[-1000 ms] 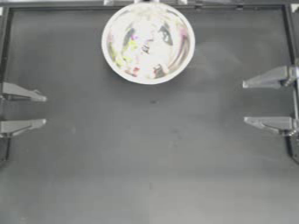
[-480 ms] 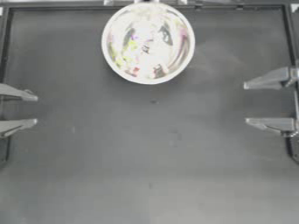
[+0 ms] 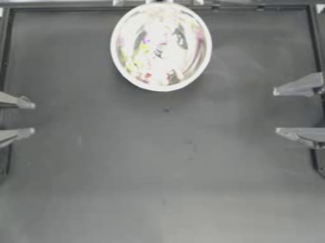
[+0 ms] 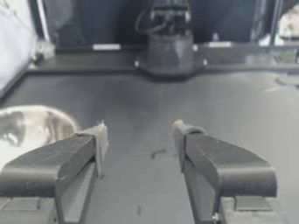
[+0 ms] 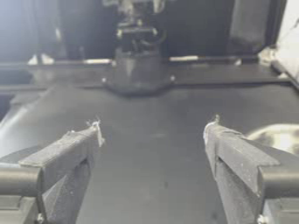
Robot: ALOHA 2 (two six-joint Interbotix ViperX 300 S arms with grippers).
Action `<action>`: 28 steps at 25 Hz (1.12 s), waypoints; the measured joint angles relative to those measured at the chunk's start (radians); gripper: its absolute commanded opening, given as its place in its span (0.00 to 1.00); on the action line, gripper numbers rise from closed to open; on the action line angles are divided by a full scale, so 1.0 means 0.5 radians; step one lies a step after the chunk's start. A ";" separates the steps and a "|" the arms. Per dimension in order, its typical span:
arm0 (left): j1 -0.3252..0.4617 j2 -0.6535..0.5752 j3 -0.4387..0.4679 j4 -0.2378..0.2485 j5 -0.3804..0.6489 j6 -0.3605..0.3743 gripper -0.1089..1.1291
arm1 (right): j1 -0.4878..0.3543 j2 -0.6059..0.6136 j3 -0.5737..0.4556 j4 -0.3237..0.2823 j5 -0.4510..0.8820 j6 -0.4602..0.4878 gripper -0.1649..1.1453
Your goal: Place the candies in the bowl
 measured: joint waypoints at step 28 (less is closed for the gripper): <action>0.043 -0.448 0.163 -0.074 0.107 -0.003 0.78 | 0.000 -0.123 0.046 0.009 -0.025 -0.003 0.88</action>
